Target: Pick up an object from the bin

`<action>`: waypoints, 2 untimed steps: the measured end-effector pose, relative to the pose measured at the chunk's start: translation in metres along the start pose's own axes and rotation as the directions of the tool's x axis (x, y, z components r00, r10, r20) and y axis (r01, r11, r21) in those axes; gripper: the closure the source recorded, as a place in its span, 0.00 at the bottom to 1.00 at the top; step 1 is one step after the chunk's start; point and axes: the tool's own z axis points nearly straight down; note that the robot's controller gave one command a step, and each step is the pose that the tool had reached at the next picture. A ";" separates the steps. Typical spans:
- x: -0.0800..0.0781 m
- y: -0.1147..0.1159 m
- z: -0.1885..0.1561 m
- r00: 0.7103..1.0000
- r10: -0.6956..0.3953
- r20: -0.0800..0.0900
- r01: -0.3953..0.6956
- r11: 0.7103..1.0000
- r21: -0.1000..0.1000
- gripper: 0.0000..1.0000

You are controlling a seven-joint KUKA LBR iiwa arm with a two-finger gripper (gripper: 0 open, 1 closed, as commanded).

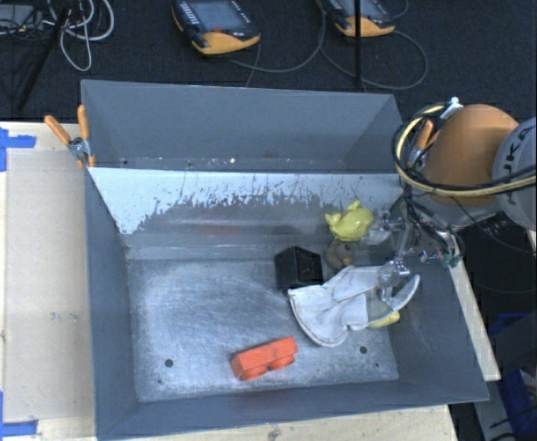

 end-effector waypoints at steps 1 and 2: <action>0.000 0.000 0.000 1.000 -0.001 0.000 0.001 1.000 0.000 1.00; 0.000 0.000 0.000 1.000 -0.001 0.000 0.001 1.000 0.000 1.00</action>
Offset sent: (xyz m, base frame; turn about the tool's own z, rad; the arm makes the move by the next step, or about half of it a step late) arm -0.0161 -0.0030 -0.0272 -0.7574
